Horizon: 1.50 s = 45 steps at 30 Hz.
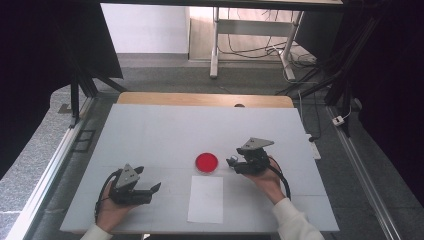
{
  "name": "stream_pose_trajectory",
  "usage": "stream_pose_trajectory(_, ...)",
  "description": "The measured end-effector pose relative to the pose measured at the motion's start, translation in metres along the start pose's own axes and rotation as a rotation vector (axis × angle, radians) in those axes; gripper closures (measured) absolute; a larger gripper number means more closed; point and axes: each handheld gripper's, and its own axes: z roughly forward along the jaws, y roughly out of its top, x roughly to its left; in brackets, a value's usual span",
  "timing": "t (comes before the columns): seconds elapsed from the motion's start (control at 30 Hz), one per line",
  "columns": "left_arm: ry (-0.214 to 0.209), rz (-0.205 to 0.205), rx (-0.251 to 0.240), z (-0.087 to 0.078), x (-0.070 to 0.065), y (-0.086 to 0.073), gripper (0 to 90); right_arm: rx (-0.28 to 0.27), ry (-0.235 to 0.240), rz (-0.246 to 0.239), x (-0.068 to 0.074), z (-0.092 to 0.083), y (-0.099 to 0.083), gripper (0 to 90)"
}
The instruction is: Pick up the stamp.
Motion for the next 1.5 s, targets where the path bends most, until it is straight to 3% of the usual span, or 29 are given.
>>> stream_pose_trajectory(0.47,-0.010,-0.002,0.007,0.001,0.000,-0.002,16.7,0.025,0.003,0.000,-0.001,0.010,-0.008,54.4)
stream_pose_trajectory(0.7,-0.010,-0.003,0.001,0.000,0.000,-0.002,16.8,0.010,0.006,-0.021,-0.001,0.009,-0.011,74.3)
stream_pose_trajectory(0.97,-0.009,-0.002,0.004,0.001,0.001,-0.002,17.0,0.008,0.000,-0.043,0.001,0.008,-0.011,74.7)
stream_pose_trajectory(1.5,-0.003,-0.001,0.005,0.001,0.002,-0.003,17.1,-0.067,-0.004,-0.017,-0.001,-0.004,-0.008,74.8)
